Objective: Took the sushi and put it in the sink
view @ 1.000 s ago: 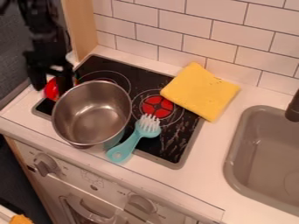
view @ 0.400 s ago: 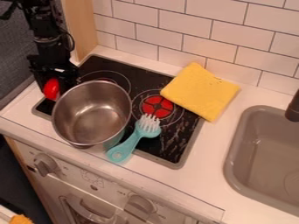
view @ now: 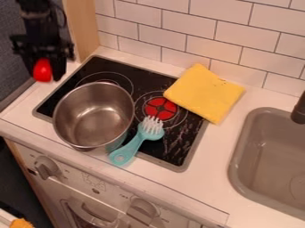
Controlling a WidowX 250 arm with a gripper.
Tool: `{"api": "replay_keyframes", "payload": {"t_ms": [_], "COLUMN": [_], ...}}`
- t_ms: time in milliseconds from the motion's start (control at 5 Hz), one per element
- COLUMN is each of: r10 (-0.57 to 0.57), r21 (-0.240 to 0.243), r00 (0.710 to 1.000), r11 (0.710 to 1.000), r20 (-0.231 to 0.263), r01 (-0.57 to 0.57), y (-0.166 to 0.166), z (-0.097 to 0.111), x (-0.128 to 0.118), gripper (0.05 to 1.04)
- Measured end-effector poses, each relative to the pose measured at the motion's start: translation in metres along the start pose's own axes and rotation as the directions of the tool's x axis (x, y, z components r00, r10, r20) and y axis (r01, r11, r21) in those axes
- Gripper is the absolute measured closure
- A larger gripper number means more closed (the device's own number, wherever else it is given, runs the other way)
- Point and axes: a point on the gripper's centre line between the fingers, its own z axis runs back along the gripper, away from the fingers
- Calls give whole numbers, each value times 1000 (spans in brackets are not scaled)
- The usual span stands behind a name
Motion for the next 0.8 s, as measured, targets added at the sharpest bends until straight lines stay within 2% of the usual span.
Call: {"api": "replay_keyframes", "payload": {"t_ms": [200, 400, 600, 800], "r10": [-4, -84, -162, -214], "r21": [-69, -136, -121, -101], "r00": [995, 990, 983, 971], "r11": [998, 986, 978, 969], "r20": [103, 110, 89, 108], "r01": [11, 99, 172, 225], "y": [-49, -99, -155, -207], "z": [35, 41, 31, 32], "x": [16, 29, 21, 11], "gripper": [494, 494, 494, 494]}}
